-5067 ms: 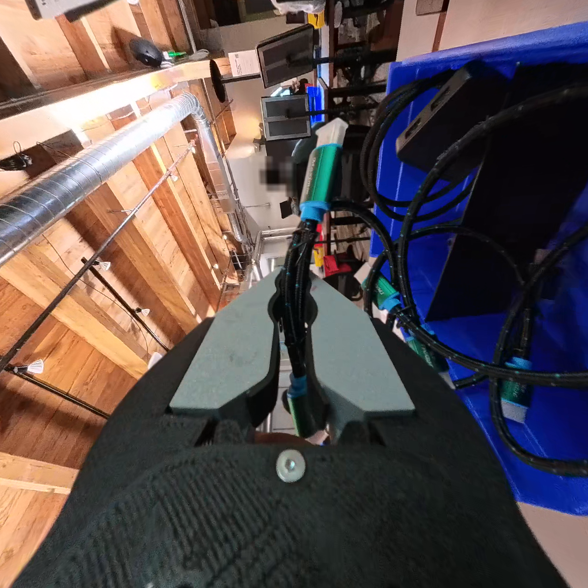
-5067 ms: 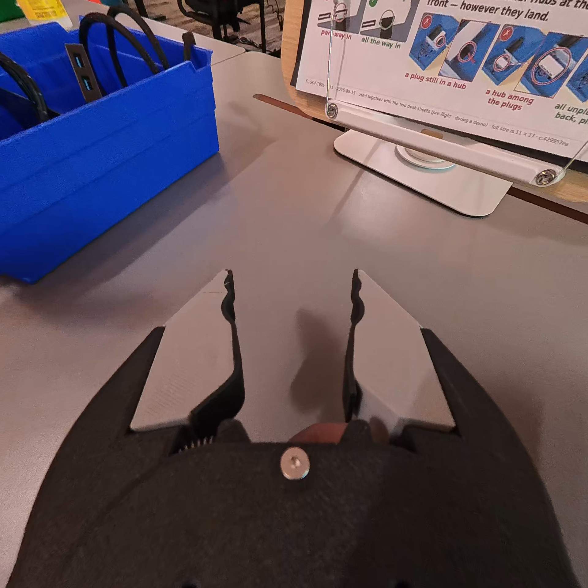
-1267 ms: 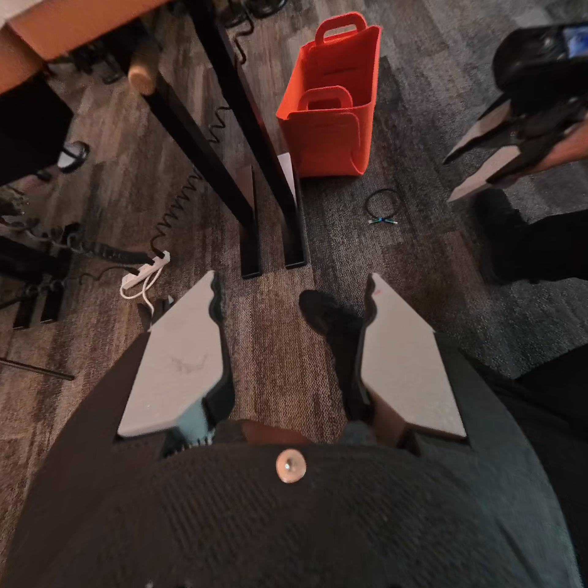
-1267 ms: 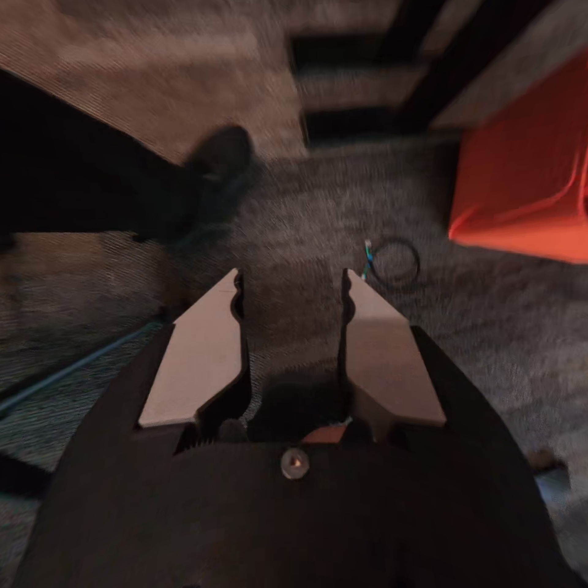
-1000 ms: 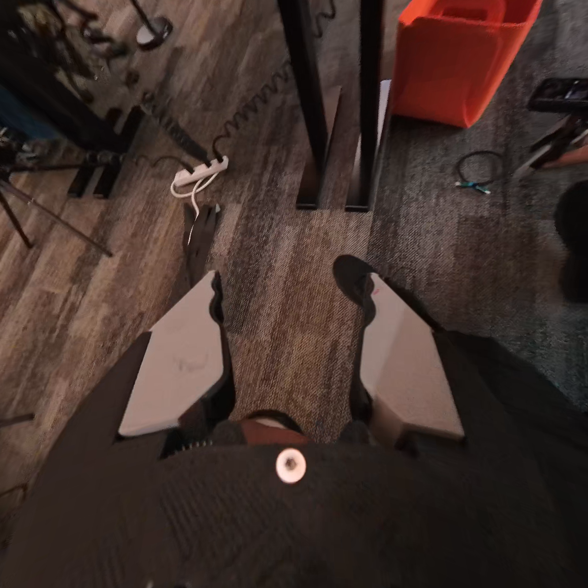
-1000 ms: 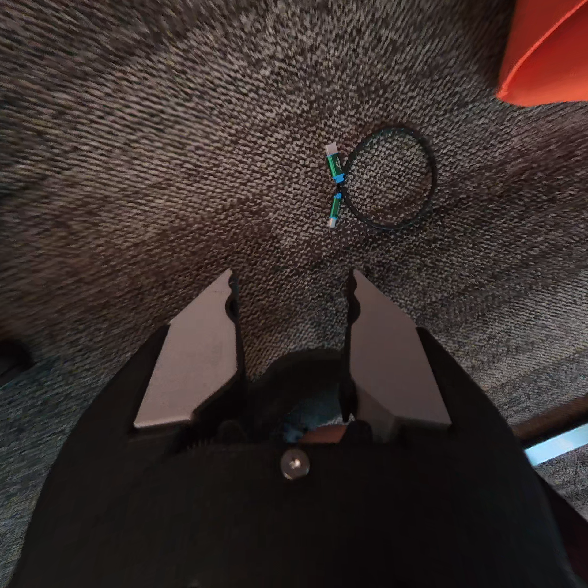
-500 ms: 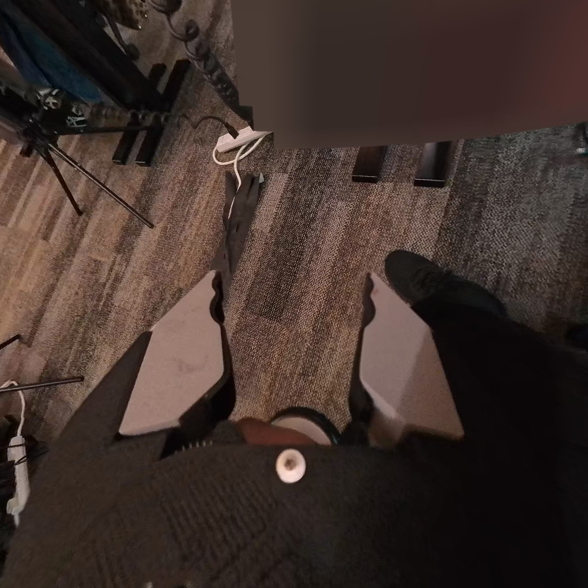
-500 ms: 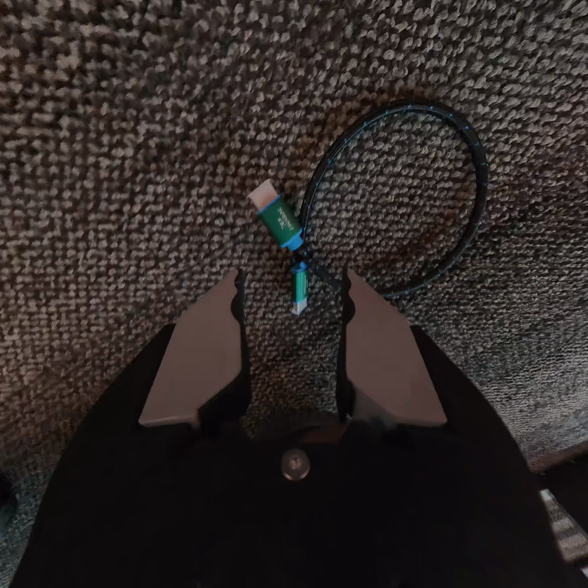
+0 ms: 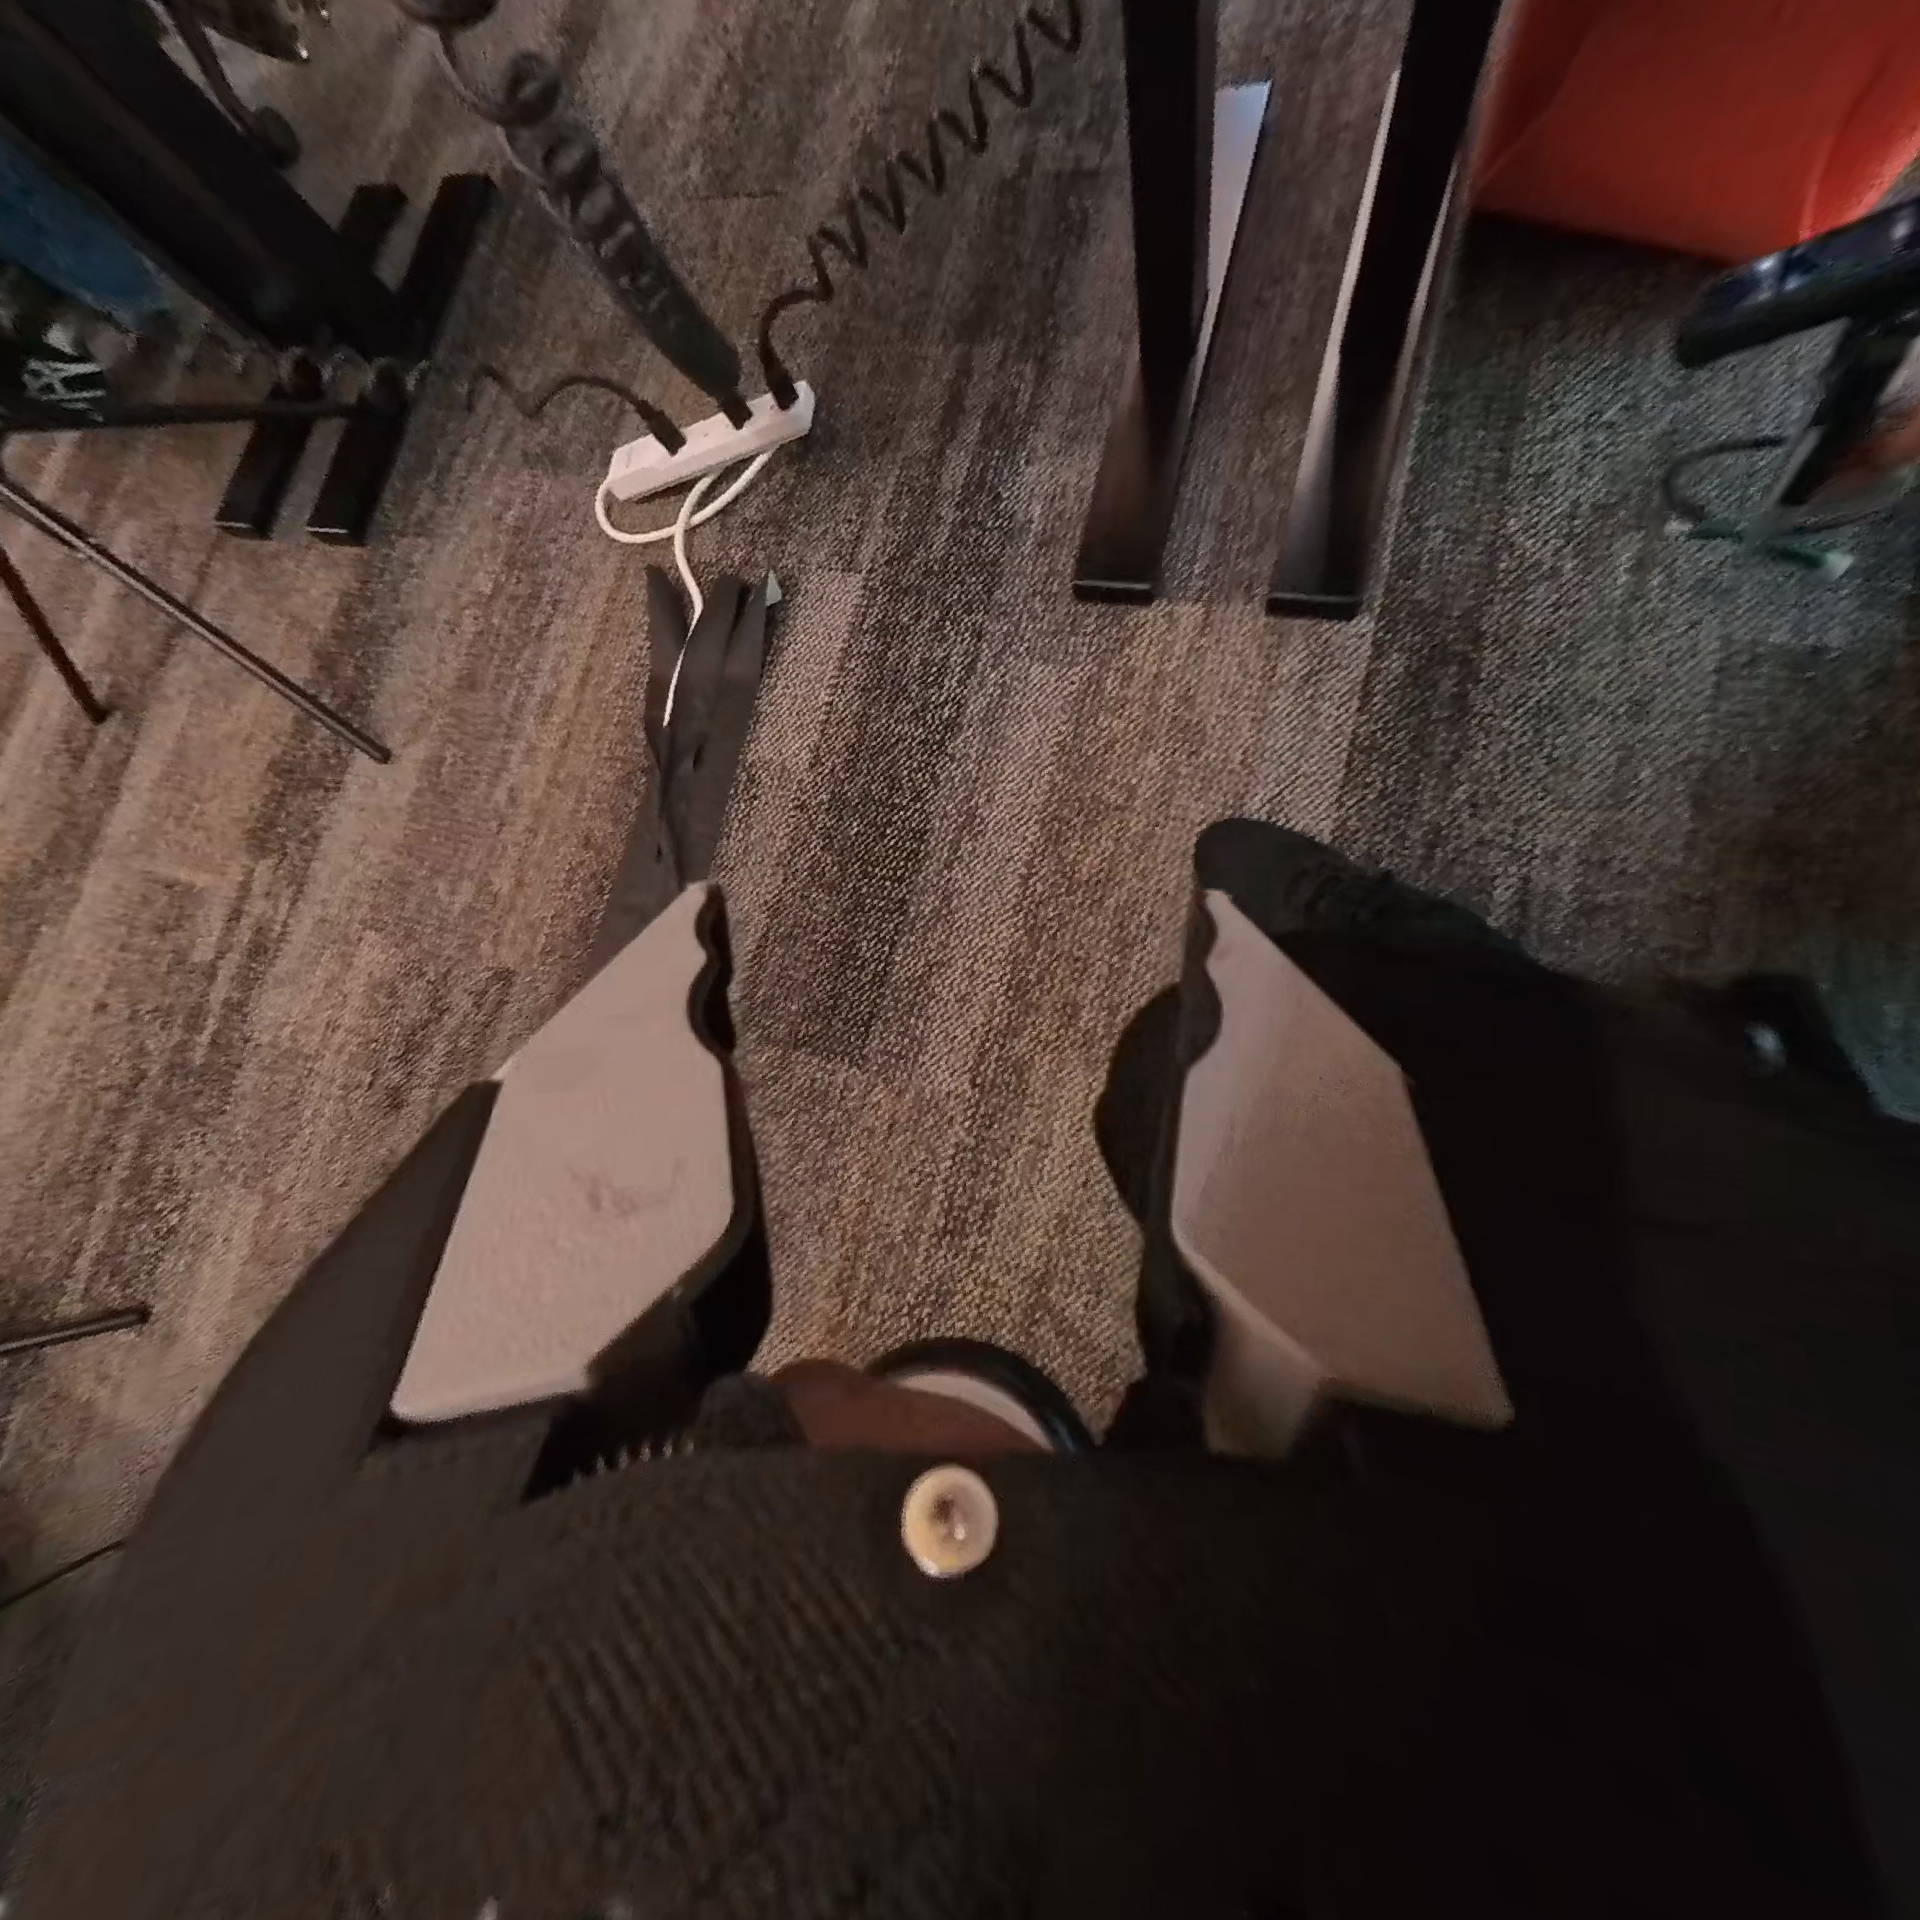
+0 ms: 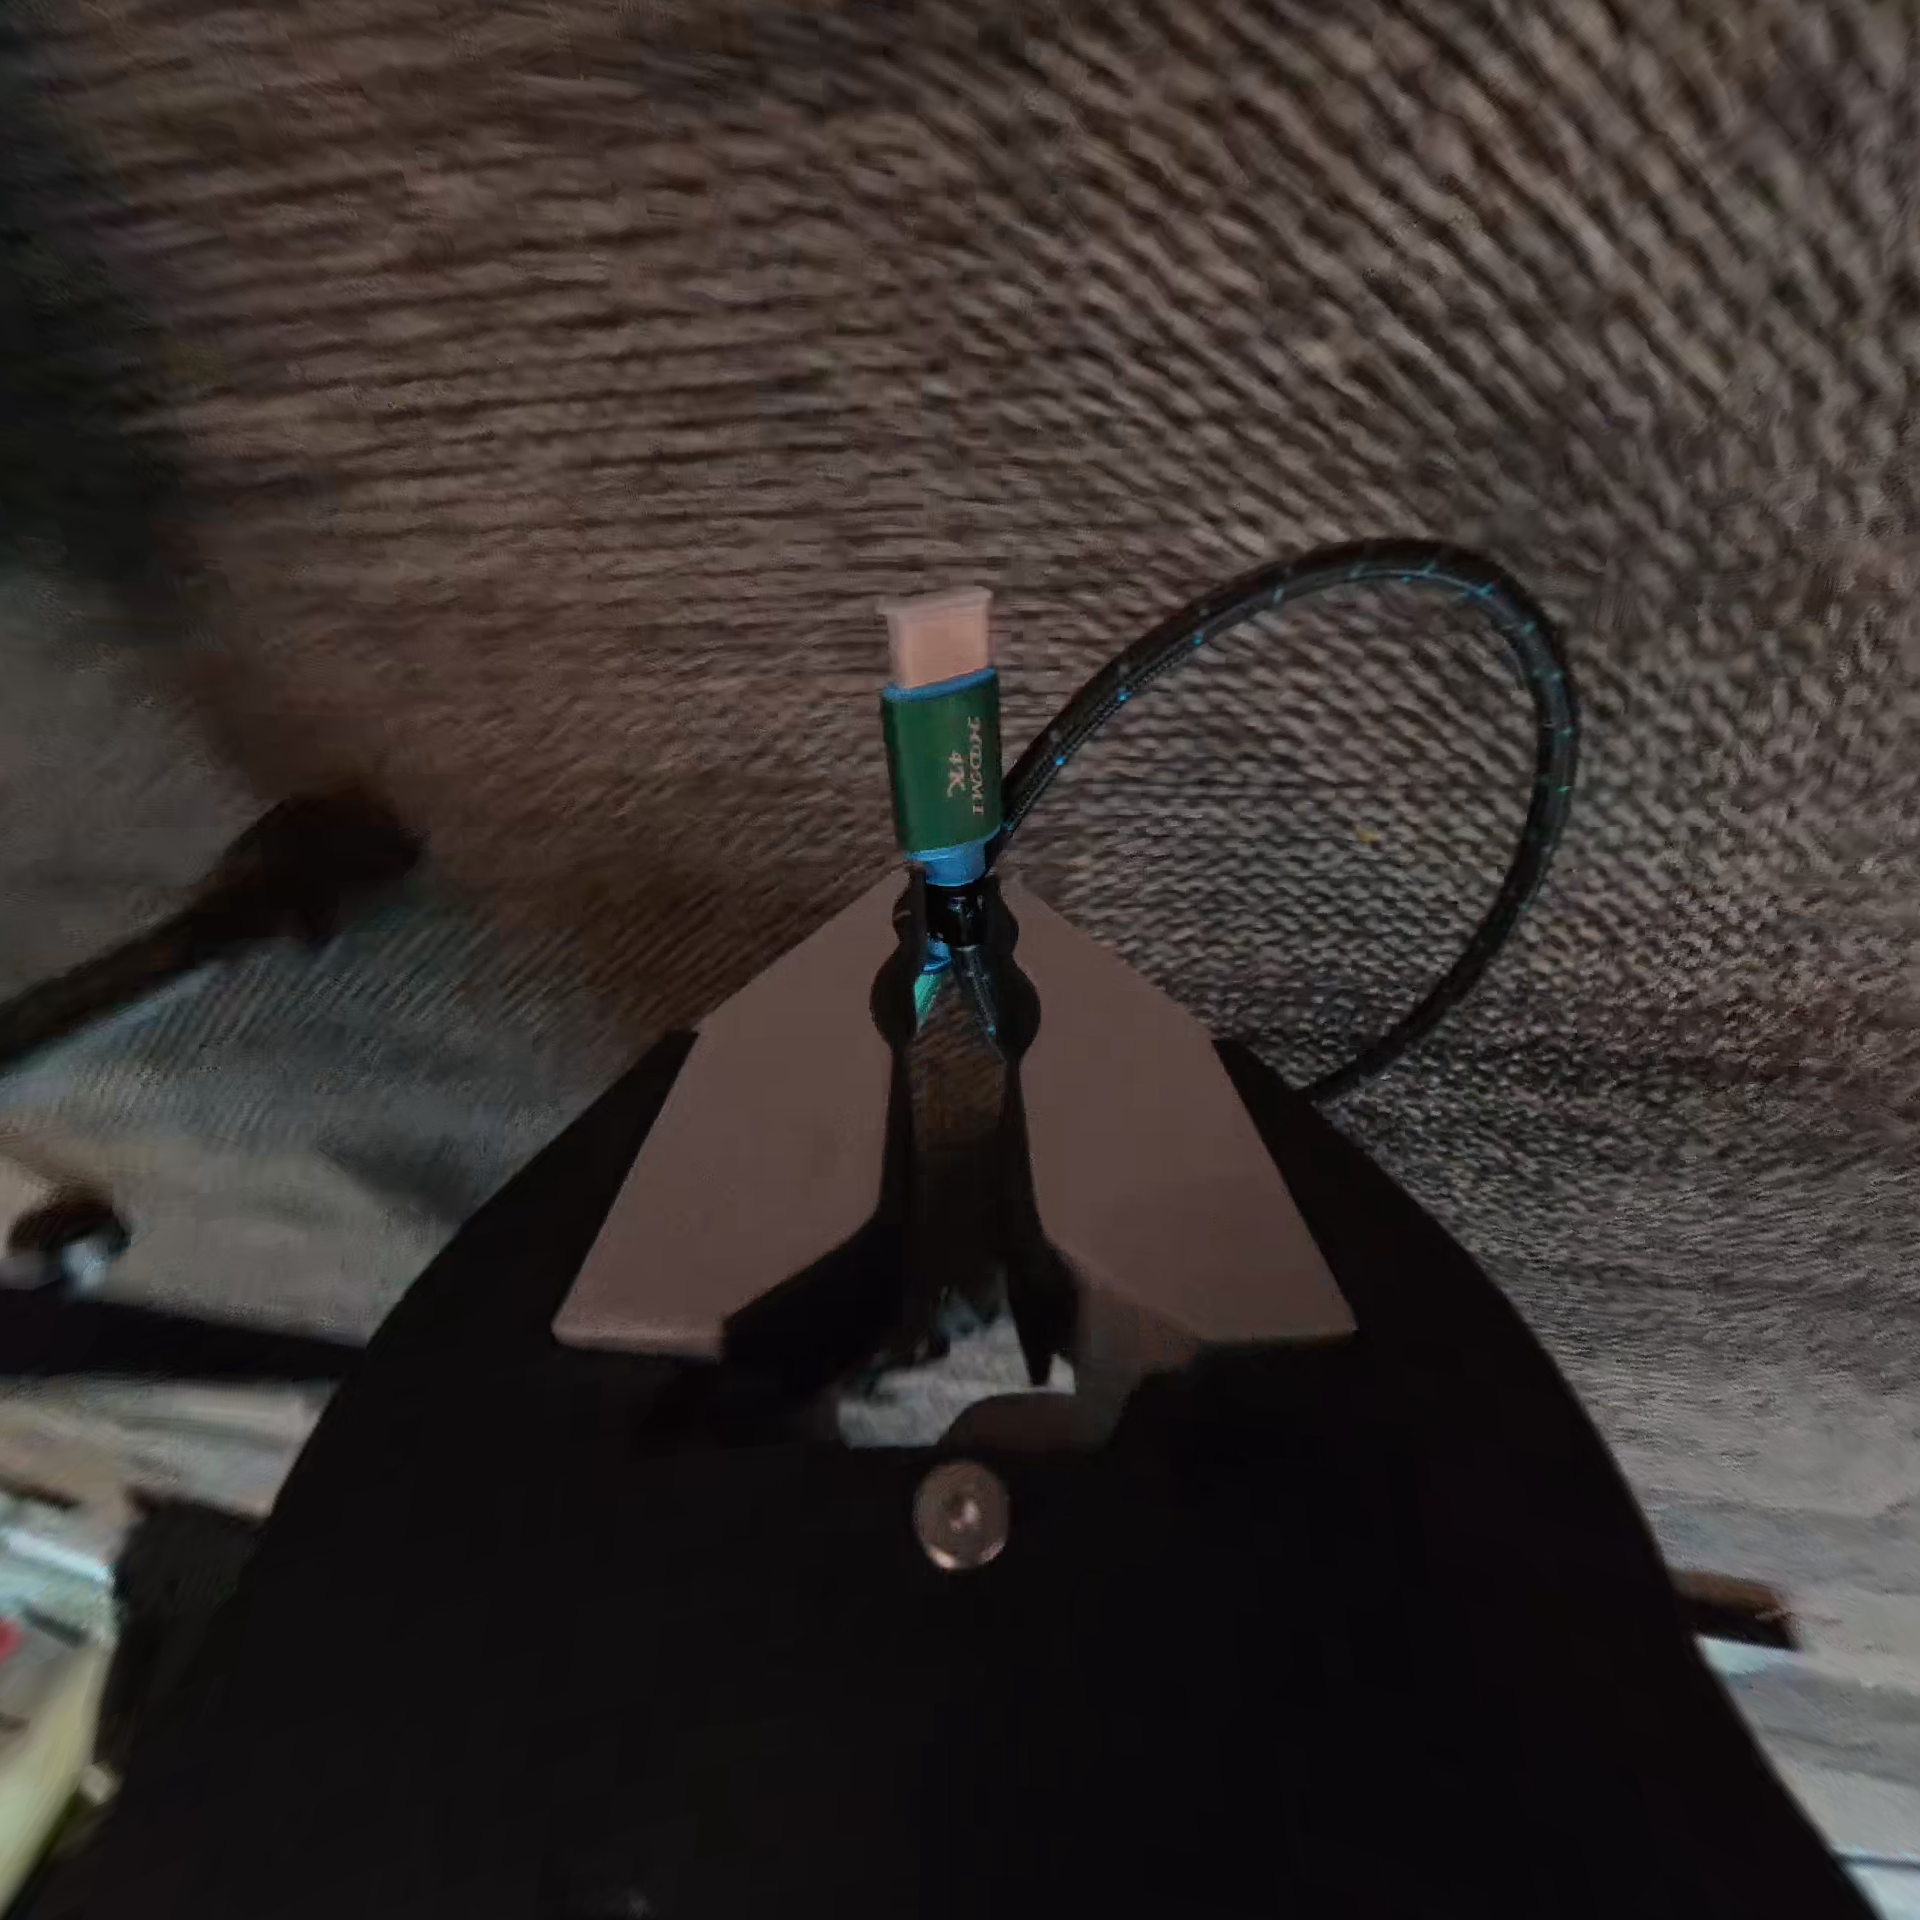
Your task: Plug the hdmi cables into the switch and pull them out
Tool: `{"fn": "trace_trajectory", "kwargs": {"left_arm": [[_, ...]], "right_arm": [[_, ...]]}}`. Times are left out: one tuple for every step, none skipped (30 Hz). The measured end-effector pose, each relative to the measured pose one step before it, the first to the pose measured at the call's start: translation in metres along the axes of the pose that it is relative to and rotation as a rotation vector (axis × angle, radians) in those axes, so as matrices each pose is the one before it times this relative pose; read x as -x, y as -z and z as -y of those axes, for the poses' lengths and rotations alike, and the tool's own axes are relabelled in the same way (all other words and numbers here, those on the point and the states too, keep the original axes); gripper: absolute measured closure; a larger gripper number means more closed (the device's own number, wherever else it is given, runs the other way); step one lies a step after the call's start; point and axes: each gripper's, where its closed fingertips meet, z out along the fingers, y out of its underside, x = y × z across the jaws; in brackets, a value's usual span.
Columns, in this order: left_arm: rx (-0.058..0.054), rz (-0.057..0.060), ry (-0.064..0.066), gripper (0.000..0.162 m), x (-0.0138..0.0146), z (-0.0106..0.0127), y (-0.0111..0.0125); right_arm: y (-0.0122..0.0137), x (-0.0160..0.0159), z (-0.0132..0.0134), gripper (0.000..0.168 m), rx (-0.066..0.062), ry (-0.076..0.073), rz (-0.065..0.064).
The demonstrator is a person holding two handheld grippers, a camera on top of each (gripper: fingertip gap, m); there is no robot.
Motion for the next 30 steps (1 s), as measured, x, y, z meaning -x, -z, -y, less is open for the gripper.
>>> {"fn": "trace_trajectory", "kwargs": {"left_arm": [[-0.0129, -0.0264, 0.0246, 0.076, -0.0014, 0.01236, 0.00303], [-0.0226, -0.0299, 0.0288, 0.075, -0.00337, 0.01516, 0.00398], [-0.0329, -0.0387, 0.0247, 0.074, -0.00699, 0.01739, 0.00488], [-0.0522, -0.0344, 0.0144, 0.074, -0.00898, 0.01945, 0.00532], [-0.0646, -0.0272, -0.0005, 0.076, -0.01035, 0.01966, 0.00469], [-0.0531, -0.0285, -0.0391, 0.078, -0.01169, 0.01601, 0.00301], [-0.0302, -0.0002, -0.0694, 0.08, -0.00799, 0.01038, 0.00111], [-0.0166, 0.0168, -0.0782, 0.079, -0.00556, 0.00689, -0.00003], [-0.0147, -0.0048, -0.0841, 0.079, -0.00868, 0.00636, 0.00005], [-0.0203, -0.018, -0.0795, 0.078, -0.01053, 0.00801, 0.00071], [-0.0307, -0.0286, -0.0725, 0.078, -0.01237, 0.01097, 0.00161], [-0.038, -0.0396, -0.0704, 0.078, -0.01438, 0.01386, 0.00256], [-0.0396, -0.0481, -0.078, 0.078, -0.01581, 0.0162, 0.00255], [-0.0415, -0.021, -0.0817, 0.08, -0.01131, 0.01907, 0.00175], [-0.0459, -0.0043, -0.0786, 0.081, -0.00757, 0.02185, 0.00133], [-0.0443, -0.0097, -0.0693, 0.082, -0.00656, 0.02264, 0.00099], [-0.036, -0.0214, -0.0533, 0.083, -0.00666, 0.02176, 0.00084], [-0.0251, -0.0337, -0.042, 0.084, -0.00755, 0.02007, 0.00077], [-0.0155, -0.0307, -0.0391, 0.084, -0.00648, 0.01786, 0.00117], [-0.0121, -0.0189, -0.0404, 0.086, -0.00473, 0.01611, 0.00134], [-0.014, -0.016, -0.0388, 0.088, -0.00431, 0.0149, 0.00156], [-0.0158, -0.0211, -0.0422, 0.096, -0.00518, 0.01409, 0.00103], [-0.0182, -0.0104, -0.0476, 0.104, -0.00327, 0.01382, -0.00049], [-0.0182, -0.0076, -0.0546, 0.118, -0.00162, 0.01362, -0.00217], [-0.015, 0.0033, -0.0572, 0.14, 0.00252, 0.01305, -0.00392], [-0.0072, 0.0059, -0.0575, 0.154, 0.00613, 0.01163, -0.00529], [-0.0026, -0.0207, -0.04, 0.155, 0.0054, 0.00999, -0.00611], [-0.0081, -0.0183, -0.0229, 0.155, 0.00782, 0.00908, -0.00599], [-0.0184, 0.0015, -0.0207, 0.155, 0.01091, 0.00784, -0.00559], [-0.0197, 0.0243, -0.0202, 0.155, 0.01378, 0.005, -0.00576]], "right_arm": [[0.02665, 0.02389, 0.00596, 0.16, 0.0002, 0.0706, 0.0278], [0.02906, 0.02545, 0.00917, 0.16, -0.0187, 0.0575, 0.0266], [0.03088, 0.02748, 0.01342, 0.16, -0.0456, 0.0403, 0.0286], [0.03113, 0.02968, 0.01613, 0.16, -0.0575, 0.0339, 0.0256], [0.02989, 0.03077, 0.01669, 0.16, -0.0541, 0.044, 0.0093], [0.0287, 0.03357, 0.01809, 0.16, -0.0581, 0.0487, 0.0104], [0.02753, 0.03761, 0.02003, 0.16, -0.0664, 0.0491, 0.0276], [0.02543, 0.03854, 0.02057, 0.16, -0.0655, 0.052, 0.0299], [0.02345, 0.0372, 0.02, 0.16, -0.057, 0.0613, 0.0242], [0.02246, 0.03483, 0.02013, 0.16, -0.053, 0.0654, 0.021], [0.02187, 0.0321, 0.02058, 0.16, -0.0561, 0.0608, 0.0214], [0.02077, 0.02962, 0.02045, 0.16, -0.0525, 0.0565, 0.0298], [0.01869, 0.02671, 0.01765, 0.16, -0.0307, 0.0589, 0.0362], [0.01678, 0.02268, 0.01537, 0.159, -0.0217, 0.0508, 0.0279], [0.01488, 0.02107, 0.01318, 0.159, -0.0217, 0.0328, 0.0294], [0.01268, 0.02127, 0.01025, 0.158, -0.0171, 0.0205, 0.0345], [0.01093, 0.02041, 0.00683, 0.158, -0.0096, 0.0205, 0.0253], [0.01, 0.0178, 0.00434, 0.158, -0.005, 0.0205, 0.0026], [0.00973, 0.01587, 0.00312, 0.158, -0.0037, 0.0164, -0.0119], [0.01004, 0.01592, 0.00288, 0.157, -0.0068, 0.0133, -0.0124], [0.01037, 0.01612, 0.00322, 0.158, -0.0112, 0.0105, -0.0101], [0.01034, 0.01511, 0.00339, 0.158, -0.0114, 0.0083, -0.0122], [0.00991, 0.01318, 0.00347, 0.158, -0.0108, 0.0082, -0.0187], [0.00966, 0.0112, 0.00368, 0.16, -0.0118, 0.0053, -0.0218], [0.00878, 0.01066, 0.00384, 0.16, -0.0127, 0.0004, -0.0137], [0.00784, 0.00972, 0.00347, 0.16, -0.0124, -0.0038, -0.0094], [0.00731, 0.00659, 0.003, 0.16, -0.0125, -0.0045, -0.0177], [0.00744, 0.00329, 0.00233, 0.16, -0.0125, -0.0075, -0.0268], [0.00869, -0.00125, 0.00185, 0.159, -0.0138, -0.01, -0.0432], [0.01026, -0.00578, 0.00136, 0.159, -0.0131, -0.0125, -0.0581]]}}
